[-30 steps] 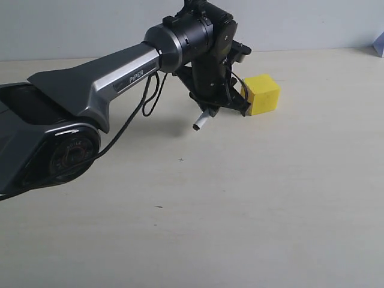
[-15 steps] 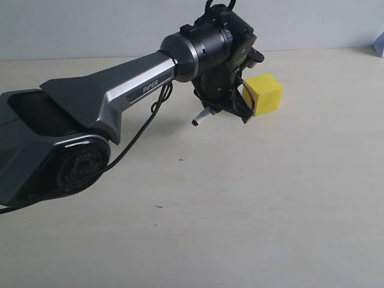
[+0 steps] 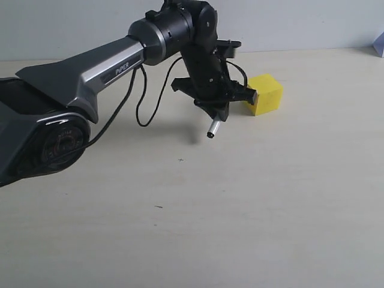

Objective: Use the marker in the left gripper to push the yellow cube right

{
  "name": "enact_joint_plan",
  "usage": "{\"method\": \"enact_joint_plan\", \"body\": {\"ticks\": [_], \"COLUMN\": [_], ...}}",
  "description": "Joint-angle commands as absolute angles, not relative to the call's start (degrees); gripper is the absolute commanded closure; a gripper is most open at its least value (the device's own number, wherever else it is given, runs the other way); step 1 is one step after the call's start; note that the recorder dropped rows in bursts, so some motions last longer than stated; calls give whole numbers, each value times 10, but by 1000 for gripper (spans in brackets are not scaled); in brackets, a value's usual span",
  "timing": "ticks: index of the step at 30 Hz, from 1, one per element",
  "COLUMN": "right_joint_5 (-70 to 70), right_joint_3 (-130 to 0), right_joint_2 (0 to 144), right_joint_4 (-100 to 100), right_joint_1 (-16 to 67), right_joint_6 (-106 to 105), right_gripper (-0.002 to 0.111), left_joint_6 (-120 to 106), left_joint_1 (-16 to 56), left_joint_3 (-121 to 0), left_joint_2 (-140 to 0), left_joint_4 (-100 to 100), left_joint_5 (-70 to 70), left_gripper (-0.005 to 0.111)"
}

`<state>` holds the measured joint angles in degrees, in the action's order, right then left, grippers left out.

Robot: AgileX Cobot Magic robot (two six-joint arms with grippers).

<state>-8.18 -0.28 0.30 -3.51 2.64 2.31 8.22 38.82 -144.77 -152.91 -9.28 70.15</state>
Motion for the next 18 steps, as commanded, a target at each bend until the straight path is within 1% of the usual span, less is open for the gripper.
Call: {"method": "enact_joint_plan", "body": {"ticks": [1,8,18], "right_joint_5": [-77,-77,-77], "right_joint_3": [0,0,0], "right_joint_2": [0,0,0], "right_joint_4": [-35,-35,-35], "right_joint_1": [27,27,27], "right_joint_6": [22,22,22], "right_gripper": [108,108,108], "left_joint_6": [92,93,125], "left_joint_1": [381,373,366], "left_joint_3": [-1447,-1447,-1447], "left_joint_2": [-1526,-1527,-1527], "left_joint_4": [-123,-191,-195], "left_joint_5": [700,700,700], "left_gripper": [107,107,107]}}
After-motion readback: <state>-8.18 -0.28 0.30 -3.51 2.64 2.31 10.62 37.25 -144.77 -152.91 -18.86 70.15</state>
